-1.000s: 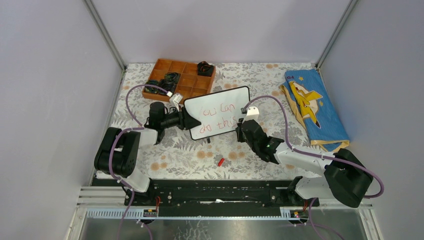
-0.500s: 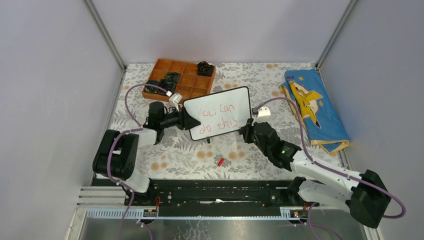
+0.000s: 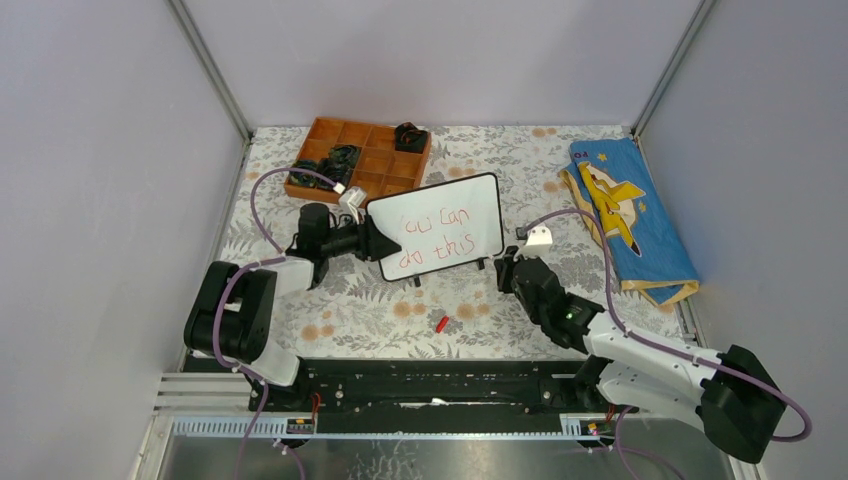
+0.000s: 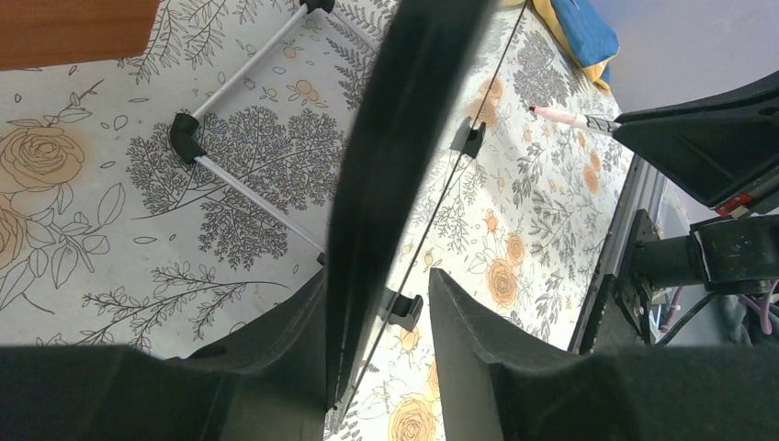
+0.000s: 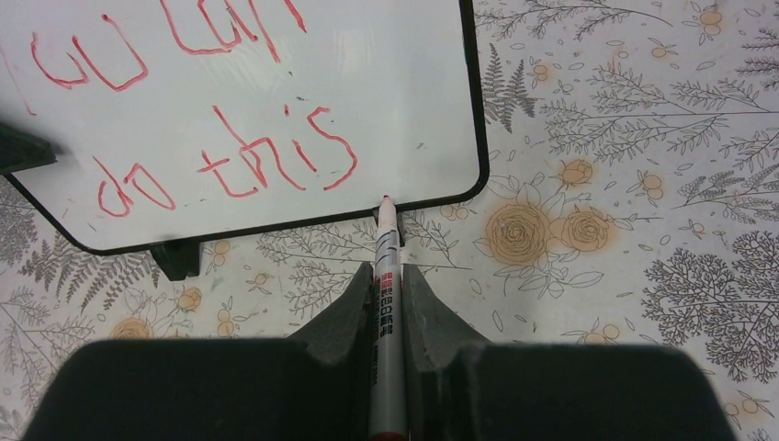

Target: Write a sentence on the whiteboard

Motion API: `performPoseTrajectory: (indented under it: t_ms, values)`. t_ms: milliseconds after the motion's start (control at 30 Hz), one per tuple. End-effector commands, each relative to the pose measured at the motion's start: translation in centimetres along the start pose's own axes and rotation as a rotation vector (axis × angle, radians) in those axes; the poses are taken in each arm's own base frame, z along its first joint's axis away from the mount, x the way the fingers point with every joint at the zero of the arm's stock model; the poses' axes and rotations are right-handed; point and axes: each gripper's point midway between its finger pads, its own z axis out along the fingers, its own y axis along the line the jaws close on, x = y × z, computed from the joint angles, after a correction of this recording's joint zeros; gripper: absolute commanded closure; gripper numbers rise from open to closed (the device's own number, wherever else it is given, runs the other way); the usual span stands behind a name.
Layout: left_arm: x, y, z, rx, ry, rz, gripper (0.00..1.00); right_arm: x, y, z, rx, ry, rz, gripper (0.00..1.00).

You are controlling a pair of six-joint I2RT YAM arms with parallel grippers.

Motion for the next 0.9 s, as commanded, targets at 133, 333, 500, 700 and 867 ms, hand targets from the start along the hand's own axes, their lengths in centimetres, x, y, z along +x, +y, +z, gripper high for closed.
performPoseTrajectory:
  t_ms: [133, 333, 500, 700, 867]
  values:
    - [-1.3, -0.8, 0.3, 0.01, -0.015, 0.063, 0.52, -3.0, 0.6, 1.1, 0.024, -0.112, 0.074, 1.0]
    - [-1.3, -0.6, 0.4, 0.0, -0.008, 0.06, 0.52, -2.7, 0.7, 1.2, 0.018, -0.107, 0.076, 1.0]
    - [-1.3, -0.3, 0.4, -0.012, -0.003, 0.057, 0.52, -2.5, 0.7, 1.2, 0.017, -0.099, 0.065, 1.0]
    - [-1.3, -0.3, 0.4, -0.018, 0.001, 0.06, 0.52, -2.3, 0.6, 1.8, 0.03, -0.101, 0.053, 1.0]
    - [-1.2, -0.2, 0.5, -0.024, 0.012, 0.059, 0.52, -2.0, 1.0, 2.4, 0.026, -0.089, 0.047, 1.0]
